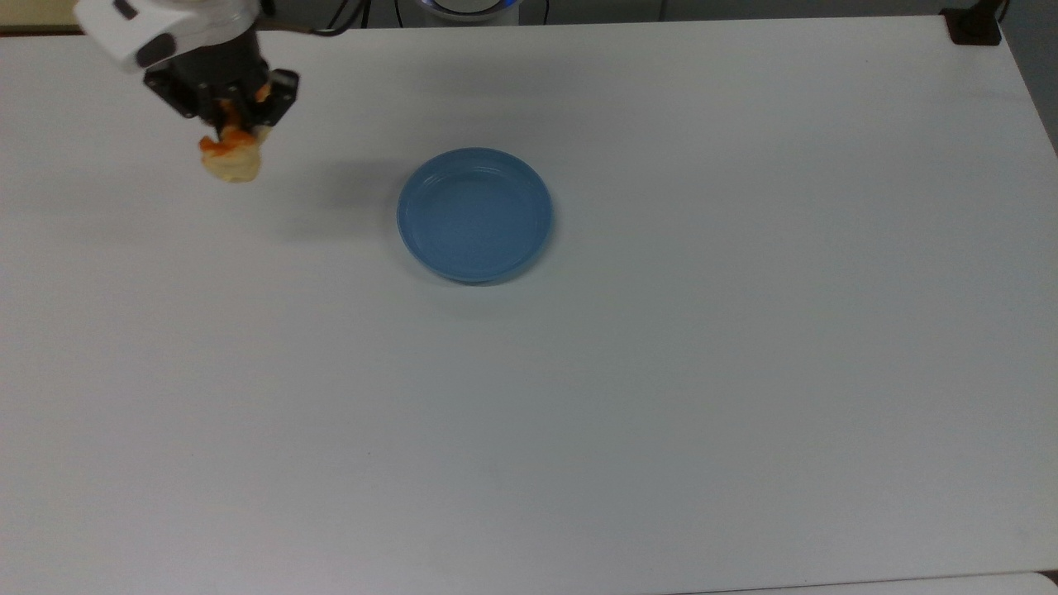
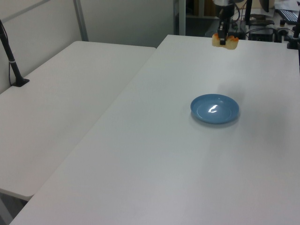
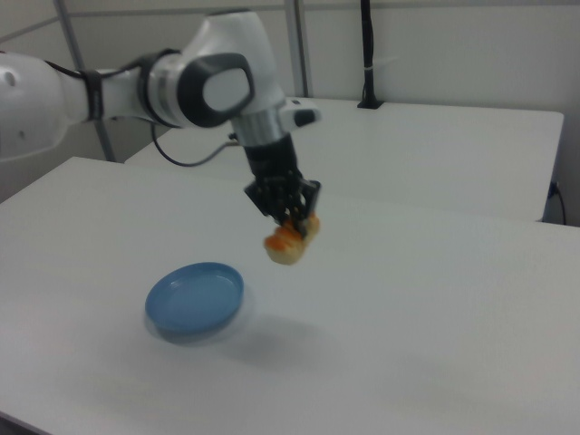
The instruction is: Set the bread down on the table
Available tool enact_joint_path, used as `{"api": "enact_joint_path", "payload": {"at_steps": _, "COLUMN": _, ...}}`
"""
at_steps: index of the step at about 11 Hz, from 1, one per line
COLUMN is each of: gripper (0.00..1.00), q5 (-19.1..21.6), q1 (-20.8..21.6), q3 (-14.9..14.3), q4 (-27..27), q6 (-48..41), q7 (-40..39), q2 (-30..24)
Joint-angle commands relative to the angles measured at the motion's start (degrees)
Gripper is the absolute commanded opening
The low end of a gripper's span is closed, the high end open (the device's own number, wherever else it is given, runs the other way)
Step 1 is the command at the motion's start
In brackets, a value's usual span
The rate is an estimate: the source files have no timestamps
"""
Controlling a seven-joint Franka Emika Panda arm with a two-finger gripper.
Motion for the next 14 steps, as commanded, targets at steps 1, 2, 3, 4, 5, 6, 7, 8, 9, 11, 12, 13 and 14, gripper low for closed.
{"api": "enact_joint_path", "payload": {"at_steps": 1, "gripper": 0.26, "q5": 1.11, "q1": 1.34, "q3": -2.33, "q4": -4.32, "q6": 9.15, "q7": -1.67, "q2": 4.30}}
{"api": "enact_joint_path", "payload": {"at_steps": 2, "gripper": 0.30, "q5": 1.63, "q1": 1.34, "q3": -2.33, "q4": -5.82, "q6": 11.87, "q7": -1.58, "q2": 6.49}}
{"api": "enact_joint_path", "payload": {"at_steps": 3, "gripper": 0.38, "q5": 3.11, "q1": 1.26, "q3": -2.25, "q4": -6.19, "q6": 14.86, "q7": -1.32, "q2": 9.12}}
{"api": "enact_joint_path", "payload": {"at_steps": 4, "gripper": 0.45, "q5": 4.26, "q1": 0.99, "q3": -2.07, "q4": -6.28, "q6": 16.89, "q7": -1.41, "q2": 11.50}}
{"api": "enact_joint_path", "payload": {"at_steps": 5, "gripper": 0.57, "q5": 4.27, "q1": 0.64, "q3": -1.98, "q4": -6.63, "q6": 18.22, "q7": -1.75, "q2": 12.74}}
{"api": "enact_joint_path", "payload": {"at_steps": 6, "gripper": 0.97, "q5": 4.36, "q1": 0.47, "q3": -1.98, "q4": -7.76, "q6": 19.53, "q7": -1.76, "q2": 13.01}}
{"api": "enact_joint_path", "payload": {"at_steps": 7, "gripper": 1.00, "q5": 4.36, "q1": 0.55, "q3": -1.90, "q4": -8.38, "q6": 20.16, "q7": -1.76, "q2": 12.93}}
{"api": "enact_joint_path", "payload": {"at_steps": 8, "gripper": 1.00, "q5": 4.36, "q1": 0.64, "q3": -1.81, "q4": -8.21, "q6": 19.90, "q7": -0.89, "q2": 12.40}}
{"api": "enact_joint_path", "payload": {"at_steps": 9, "gripper": 1.00, "q5": 4.36, "q1": 0.99, "q3": -1.55, "q4": -8.04, "q6": 19.29, "q7": 0.43, "q2": 10.14}}
{"api": "enact_joint_path", "payload": {"at_steps": 11, "gripper": 1.00, "q5": 4.36, "q1": 0.56, "q3": 1.25, "q4": -5.25, "q6": 12.39, "q7": 11.97, "q2": 3.20}}
{"api": "enact_joint_path", "payload": {"at_steps": 12, "gripper": 1.00, "q5": 4.27, "q1": -0.23, "q3": 3.27, "q4": -2.18, "q6": 5.90, "q7": 15.09, "q2": 0.30}}
{"api": "enact_joint_path", "payload": {"at_steps": 13, "gripper": 1.00, "q5": 4.18, "q1": -1.02, "q3": 5.29, "q4": 0.38, "q6": -0.60, "q7": 15.29, "q2": -2.43}}
{"api": "enact_joint_path", "payload": {"at_steps": 14, "gripper": 1.00, "q5": 4.18, "q1": -1.55, "q3": 8.01, "q4": 1.62, "q6": -5.80, "q7": 15.73, "q2": -4.98}}
